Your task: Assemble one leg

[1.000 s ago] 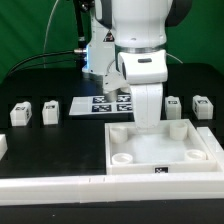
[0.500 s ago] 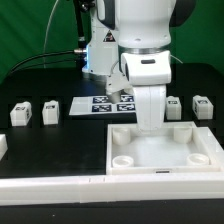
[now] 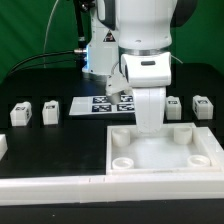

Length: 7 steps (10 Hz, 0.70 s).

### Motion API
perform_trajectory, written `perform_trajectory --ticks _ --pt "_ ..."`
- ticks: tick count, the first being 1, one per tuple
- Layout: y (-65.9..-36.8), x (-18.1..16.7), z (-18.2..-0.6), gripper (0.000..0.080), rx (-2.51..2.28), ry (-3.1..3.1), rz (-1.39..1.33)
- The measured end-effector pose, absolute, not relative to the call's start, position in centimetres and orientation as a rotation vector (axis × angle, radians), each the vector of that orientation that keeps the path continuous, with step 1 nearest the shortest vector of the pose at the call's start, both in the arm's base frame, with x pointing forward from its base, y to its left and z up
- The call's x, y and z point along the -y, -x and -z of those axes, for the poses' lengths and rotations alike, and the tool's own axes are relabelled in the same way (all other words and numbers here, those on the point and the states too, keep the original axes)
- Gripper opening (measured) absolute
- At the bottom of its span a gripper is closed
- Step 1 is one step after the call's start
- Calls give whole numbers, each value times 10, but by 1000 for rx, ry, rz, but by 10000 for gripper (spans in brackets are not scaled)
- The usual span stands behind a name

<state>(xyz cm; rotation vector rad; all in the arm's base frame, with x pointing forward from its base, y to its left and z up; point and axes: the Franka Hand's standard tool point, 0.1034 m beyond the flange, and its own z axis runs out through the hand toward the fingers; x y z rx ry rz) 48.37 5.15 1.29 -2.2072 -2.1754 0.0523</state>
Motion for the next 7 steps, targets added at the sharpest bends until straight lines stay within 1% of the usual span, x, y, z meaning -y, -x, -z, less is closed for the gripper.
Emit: perform_trajectory --ticks 1,2,3,4,5,7 --pt "-483 -52 -13 233 2175 2207 -53" --pt "-483 -52 -12 380 2175 2207 -53" --pt "-483 -51 -12 380 2174 2207 -53" --pt "-483 -51 -12 564 2174 2207 -53" --pt "-483 -51 -12 632 2174 2207 -53" --pt "-483 -51 -12 646 2174 2207 -54"
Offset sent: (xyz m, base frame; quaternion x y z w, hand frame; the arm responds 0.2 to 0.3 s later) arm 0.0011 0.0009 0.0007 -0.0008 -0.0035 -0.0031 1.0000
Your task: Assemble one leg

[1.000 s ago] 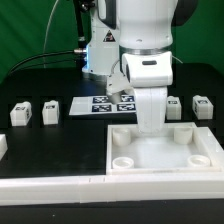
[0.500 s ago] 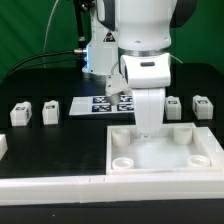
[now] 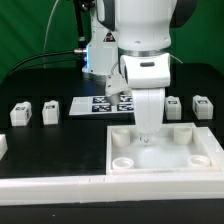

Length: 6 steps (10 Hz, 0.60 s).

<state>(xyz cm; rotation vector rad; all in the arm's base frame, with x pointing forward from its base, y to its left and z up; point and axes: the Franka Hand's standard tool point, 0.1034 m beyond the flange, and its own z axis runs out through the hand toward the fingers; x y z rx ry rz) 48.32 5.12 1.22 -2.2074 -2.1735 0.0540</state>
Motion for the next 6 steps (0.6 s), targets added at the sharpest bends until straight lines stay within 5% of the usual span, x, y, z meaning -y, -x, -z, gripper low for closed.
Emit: perform_trajectory --ticks 6 --pt "-474 -56 -41 649 2149 2272 -40"
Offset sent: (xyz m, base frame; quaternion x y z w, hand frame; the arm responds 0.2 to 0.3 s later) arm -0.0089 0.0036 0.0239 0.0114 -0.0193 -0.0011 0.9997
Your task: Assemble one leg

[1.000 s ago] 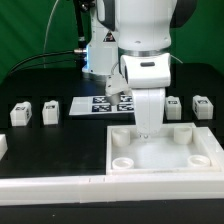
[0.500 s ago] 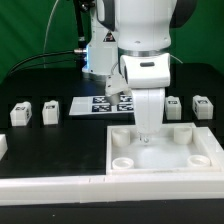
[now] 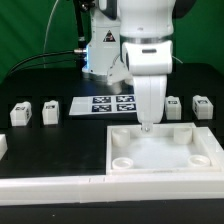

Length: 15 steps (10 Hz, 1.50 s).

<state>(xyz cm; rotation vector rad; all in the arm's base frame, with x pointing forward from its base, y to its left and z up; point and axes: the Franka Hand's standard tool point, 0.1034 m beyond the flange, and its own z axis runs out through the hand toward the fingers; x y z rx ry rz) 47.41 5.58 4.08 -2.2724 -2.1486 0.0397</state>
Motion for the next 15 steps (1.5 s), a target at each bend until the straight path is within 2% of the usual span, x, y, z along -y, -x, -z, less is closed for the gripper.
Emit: perform_trajectory --ticks 1,4,7,12,15 --pt "-467 -57 -45 649 2129 2304 -22" --pt "-466 -55 -43 649 2089 2333 -28" --pt "-465 -56 -42 649 1820 2546 -30" --pt "-440 -74 -42 649 715 3019 33" --pt "-430 -104 -40 649 489 3048 22"
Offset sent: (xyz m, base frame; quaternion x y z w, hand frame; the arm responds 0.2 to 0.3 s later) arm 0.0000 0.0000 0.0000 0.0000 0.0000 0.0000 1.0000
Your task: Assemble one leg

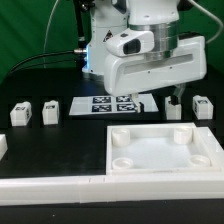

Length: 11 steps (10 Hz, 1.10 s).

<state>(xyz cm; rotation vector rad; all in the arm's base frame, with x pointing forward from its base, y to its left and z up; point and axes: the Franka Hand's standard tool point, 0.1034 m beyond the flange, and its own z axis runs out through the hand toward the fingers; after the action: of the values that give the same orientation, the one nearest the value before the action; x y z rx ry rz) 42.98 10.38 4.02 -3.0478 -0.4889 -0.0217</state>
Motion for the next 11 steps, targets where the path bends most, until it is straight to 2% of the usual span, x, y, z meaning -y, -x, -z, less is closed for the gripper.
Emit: perform_trajectory --ticks 5,9,11 --pt "-417 -178 -44 649 388 3050 26" --pt "-416 -180 -44 649 412 3056 -20" --pt "-407 -166 -46 649 389 3092 -329"
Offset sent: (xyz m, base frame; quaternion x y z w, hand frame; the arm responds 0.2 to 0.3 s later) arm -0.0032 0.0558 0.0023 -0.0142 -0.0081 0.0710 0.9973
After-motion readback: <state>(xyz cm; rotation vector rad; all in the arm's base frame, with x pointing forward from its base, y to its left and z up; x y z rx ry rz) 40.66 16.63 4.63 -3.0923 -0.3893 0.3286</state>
